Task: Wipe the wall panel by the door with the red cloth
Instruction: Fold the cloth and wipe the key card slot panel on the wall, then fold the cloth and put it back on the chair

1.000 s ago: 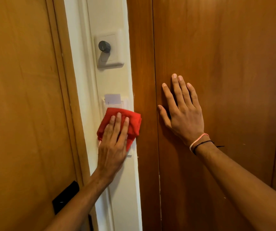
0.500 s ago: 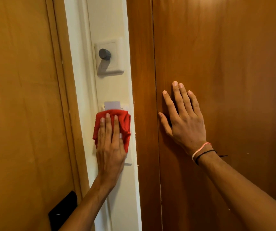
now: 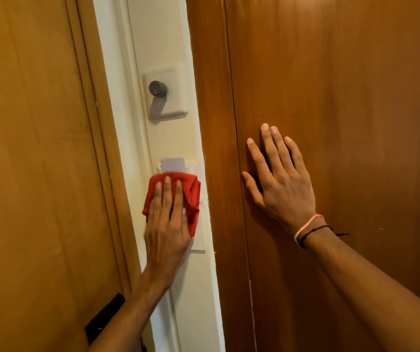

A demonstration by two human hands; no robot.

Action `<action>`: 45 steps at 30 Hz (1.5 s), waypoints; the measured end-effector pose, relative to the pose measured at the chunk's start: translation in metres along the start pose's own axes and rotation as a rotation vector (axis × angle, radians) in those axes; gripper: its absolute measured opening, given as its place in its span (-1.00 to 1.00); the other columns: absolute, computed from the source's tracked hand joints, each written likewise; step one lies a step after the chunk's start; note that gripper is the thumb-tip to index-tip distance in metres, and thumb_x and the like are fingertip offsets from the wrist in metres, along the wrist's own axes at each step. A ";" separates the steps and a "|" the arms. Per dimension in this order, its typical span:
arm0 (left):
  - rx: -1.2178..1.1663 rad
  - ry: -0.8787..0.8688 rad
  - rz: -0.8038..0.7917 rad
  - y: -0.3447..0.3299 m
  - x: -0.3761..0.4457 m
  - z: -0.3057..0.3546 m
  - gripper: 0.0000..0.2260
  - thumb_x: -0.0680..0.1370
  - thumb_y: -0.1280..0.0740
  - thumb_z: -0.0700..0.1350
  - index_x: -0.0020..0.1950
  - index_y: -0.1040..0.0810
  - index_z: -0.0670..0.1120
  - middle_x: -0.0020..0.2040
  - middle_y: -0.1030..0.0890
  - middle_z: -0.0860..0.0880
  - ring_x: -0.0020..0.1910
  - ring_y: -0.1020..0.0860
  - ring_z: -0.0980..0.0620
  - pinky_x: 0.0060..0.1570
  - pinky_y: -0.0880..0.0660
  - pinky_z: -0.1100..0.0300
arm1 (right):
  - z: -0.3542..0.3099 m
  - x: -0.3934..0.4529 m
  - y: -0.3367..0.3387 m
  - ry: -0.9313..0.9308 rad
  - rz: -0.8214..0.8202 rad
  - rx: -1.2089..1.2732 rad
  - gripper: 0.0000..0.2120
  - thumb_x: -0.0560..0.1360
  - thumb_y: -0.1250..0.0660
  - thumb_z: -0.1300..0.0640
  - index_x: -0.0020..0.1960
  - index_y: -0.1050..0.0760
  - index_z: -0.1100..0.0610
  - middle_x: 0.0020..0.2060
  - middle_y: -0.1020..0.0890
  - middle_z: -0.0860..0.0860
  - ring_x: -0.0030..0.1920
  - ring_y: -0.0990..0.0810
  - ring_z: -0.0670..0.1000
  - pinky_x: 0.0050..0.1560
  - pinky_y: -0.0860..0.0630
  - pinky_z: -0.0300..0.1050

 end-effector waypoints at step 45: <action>-0.886 0.203 -0.022 0.031 -0.013 0.061 -0.67 0.55 -0.38 -0.06 0.26 -0.39 -0.05 0.14 -0.55 -0.04 0.11 -0.56 0.07 -0.04 -0.59 0.30 | -0.006 -0.057 0.049 -0.470 -0.359 0.897 -0.91 0.61 -0.30 0.14 0.10 -0.48 0.12 -0.03 -0.51 -0.02 -0.14 -0.47 -0.14 -0.13 -0.41 -0.41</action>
Point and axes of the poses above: each hand's wrist, its own x-axis towards the middle knuckle, its own y-axis out of the back of the hand, z = x × y, the point moved 10 cm from there along x, towards the middle knuckle
